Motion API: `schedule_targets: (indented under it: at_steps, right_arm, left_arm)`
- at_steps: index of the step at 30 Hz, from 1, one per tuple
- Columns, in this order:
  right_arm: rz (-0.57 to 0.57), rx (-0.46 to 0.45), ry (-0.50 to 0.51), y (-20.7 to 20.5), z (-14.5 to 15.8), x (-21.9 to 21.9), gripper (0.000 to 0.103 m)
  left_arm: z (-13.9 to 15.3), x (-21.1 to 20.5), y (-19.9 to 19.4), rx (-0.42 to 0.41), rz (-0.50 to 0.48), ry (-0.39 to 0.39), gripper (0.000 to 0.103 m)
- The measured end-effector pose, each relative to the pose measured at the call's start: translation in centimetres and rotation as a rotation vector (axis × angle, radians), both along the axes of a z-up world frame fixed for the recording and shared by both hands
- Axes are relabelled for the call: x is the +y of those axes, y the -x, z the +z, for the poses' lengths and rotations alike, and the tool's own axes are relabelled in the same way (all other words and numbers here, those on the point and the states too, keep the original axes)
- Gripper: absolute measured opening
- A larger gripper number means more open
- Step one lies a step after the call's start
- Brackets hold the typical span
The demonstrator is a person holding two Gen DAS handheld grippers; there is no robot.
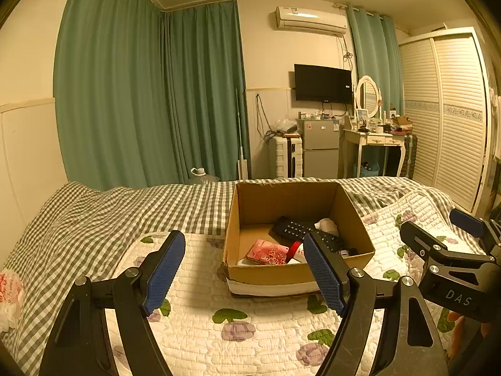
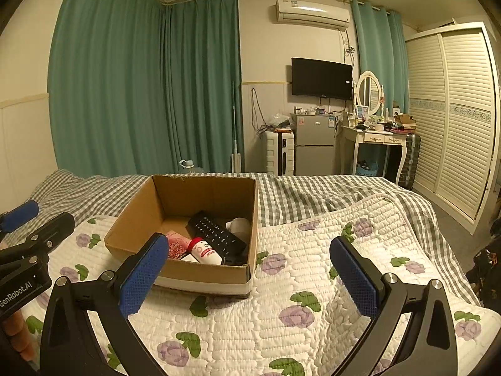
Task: Organize rigid objects
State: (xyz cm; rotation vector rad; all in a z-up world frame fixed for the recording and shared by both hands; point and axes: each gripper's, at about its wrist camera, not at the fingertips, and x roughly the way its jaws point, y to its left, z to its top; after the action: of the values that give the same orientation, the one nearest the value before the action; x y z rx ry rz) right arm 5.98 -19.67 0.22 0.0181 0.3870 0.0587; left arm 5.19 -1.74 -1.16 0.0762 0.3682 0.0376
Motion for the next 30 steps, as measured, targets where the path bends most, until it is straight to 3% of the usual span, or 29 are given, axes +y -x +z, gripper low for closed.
schedule_targets:
  at_steps: [30]
  right_arm:
    - [-0.001,0.015,0.003,-0.06,-0.41,0.26,0.103]
  left_arm:
    - [-0.13,-0.20,0.17,0.004,-0.001,0.001,0.081]
